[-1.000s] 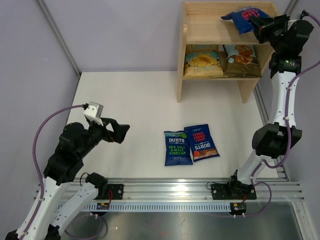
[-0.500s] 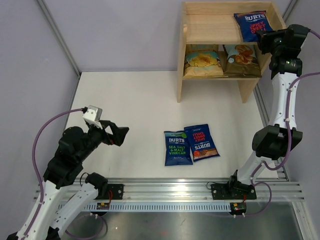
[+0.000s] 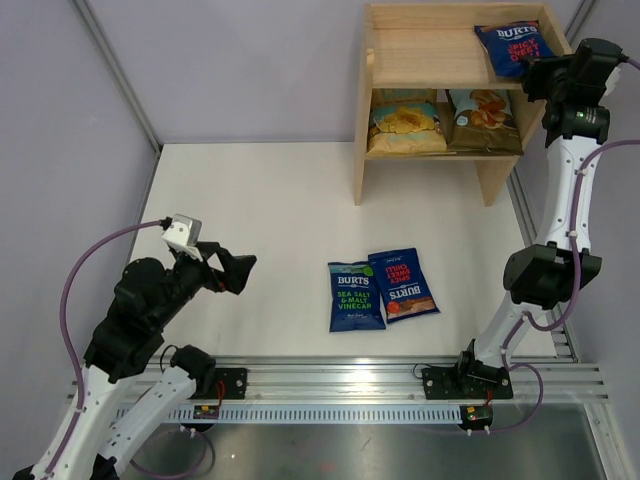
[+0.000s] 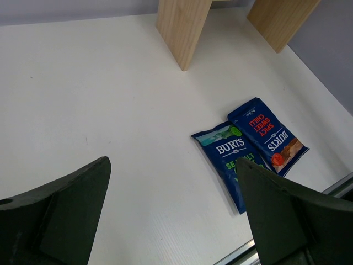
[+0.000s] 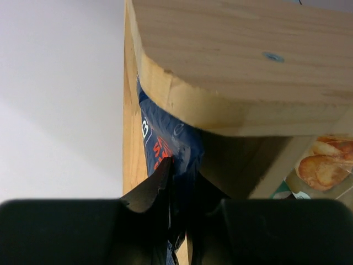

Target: Place and organize the chips bags onto the shelf

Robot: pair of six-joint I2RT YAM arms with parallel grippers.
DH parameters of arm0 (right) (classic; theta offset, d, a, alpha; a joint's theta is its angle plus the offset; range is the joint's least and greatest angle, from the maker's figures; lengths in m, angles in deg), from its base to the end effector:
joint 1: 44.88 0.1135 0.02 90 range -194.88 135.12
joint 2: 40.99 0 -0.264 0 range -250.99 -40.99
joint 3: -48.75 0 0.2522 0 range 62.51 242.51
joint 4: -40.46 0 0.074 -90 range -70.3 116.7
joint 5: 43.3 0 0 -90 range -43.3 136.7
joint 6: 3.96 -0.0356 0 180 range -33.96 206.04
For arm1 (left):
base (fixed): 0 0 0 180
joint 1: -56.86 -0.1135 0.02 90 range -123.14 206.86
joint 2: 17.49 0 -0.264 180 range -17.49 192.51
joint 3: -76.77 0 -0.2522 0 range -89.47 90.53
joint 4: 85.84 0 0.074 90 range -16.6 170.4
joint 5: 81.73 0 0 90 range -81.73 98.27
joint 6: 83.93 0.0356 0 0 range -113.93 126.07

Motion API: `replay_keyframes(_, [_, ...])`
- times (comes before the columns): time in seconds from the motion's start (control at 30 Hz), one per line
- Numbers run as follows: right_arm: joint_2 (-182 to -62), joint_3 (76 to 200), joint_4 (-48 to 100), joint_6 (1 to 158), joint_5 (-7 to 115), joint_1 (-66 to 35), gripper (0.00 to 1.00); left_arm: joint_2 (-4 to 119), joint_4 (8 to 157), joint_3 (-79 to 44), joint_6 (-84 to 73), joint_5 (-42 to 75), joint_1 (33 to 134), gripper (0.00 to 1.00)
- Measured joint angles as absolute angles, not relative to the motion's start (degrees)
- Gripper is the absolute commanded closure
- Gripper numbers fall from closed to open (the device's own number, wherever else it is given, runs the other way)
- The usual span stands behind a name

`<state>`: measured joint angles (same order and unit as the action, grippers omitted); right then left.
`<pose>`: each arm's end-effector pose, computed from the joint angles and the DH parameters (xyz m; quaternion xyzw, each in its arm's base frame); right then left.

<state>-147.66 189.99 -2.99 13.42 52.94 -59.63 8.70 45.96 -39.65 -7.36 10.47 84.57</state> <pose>0.3989 -0.1010 0.4926 0.4984 0.5730 0.3503 0.5482 0.0800 -0.0436 0.3626 0.1079 0.7629 -0.2377 0.5914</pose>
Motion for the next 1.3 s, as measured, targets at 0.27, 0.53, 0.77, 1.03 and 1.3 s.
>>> replay_keyframes(0.27, [-152.4,197.7,-7.7,13.2,52.2,-59.6,0.77,8.6,45.9,-40.1,-7.4,10.4,84.6,0.01])
replay_keyframes(0.53, [-152.7,197.9,-8.0,12.6,50.5,-58.7,0.60,8.5,45.9,-40.1,-7.4,9.9,84.6,0.01])
replay_keyframes(0.77, [-152.0,198.3,-8.4,13.3,46.8,-57.6,0.50,8.5,45.9,-40.1,-7.4,9.7,84.7,0.01])
replay_keyframes(1.03, [-150.0,197.9,-11.0,16.2,44.8,-57.7,0.42,8.5,45.9,-40.1,-7.4,9.7,84.7,0.01])
replay_keyframes(1.3, [-144.8,191.7,-9.4,17.2,44.7,-58.6,0.24,8.9,45.9,-40.1,-7.5,9.7,84.7,0.01])
